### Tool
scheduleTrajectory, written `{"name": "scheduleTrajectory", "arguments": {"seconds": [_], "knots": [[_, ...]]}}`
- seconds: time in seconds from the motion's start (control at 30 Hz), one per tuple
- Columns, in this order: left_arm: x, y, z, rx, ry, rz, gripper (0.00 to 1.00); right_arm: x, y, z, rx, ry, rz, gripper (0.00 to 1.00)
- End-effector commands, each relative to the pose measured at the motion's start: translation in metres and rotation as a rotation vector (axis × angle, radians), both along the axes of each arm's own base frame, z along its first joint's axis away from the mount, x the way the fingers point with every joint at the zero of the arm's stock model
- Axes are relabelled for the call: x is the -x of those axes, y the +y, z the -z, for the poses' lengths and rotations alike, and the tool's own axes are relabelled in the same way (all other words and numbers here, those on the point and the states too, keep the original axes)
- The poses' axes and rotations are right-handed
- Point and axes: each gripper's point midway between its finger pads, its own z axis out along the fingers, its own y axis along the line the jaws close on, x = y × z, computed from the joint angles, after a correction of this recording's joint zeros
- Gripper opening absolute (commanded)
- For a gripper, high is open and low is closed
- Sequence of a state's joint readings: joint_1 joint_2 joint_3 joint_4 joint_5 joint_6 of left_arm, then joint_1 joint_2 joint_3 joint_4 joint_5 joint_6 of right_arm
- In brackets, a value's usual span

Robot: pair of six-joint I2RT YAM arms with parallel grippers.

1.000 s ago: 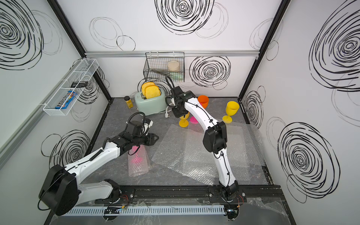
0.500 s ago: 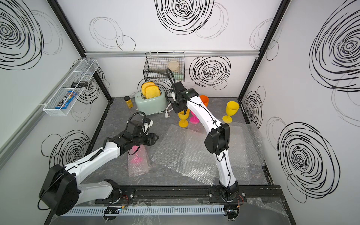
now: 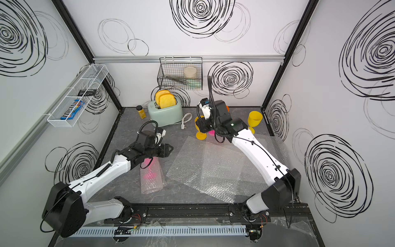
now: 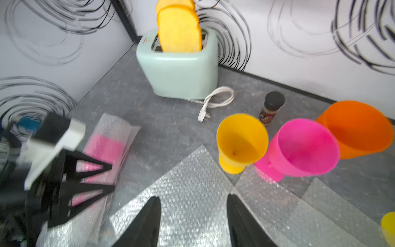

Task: Unpack wine glasses from bubble wrap
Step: Pick up the bubble wrap from the center of the board.

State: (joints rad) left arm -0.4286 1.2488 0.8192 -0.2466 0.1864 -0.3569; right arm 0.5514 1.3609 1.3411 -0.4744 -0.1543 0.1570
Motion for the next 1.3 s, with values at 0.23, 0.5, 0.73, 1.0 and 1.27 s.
{"name": "scheduleTrajectory", "arguments": {"seconds": [0.23,0.5,0.73,1.0,1.27], "knots": [[-0.003,0.051,0.004,-0.123,0.052,-0.225,0.7,0.062,0.028,0.019,-0.35,0.053,-0.155,0.57],[0.02,0.115,0.044,-0.323,0.173,-0.391,0.76,0.068,0.038,0.054,-0.34,0.128,-0.175,0.57],[0.038,0.135,0.083,-0.462,0.288,-0.457,0.76,0.067,0.043,0.063,-0.331,0.139,-0.189,0.57],[0.037,0.132,0.084,-0.492,0.272,-0.453,0.52,0.063,0.046,0.072,-0.318,0.152,-0.192,0.57],[0.04,0.133,0.082,-0.499,0.261,-0.447,0.23,0.061,0.049,0.074,-0.316,0.157,-0.198,0.57]]}}
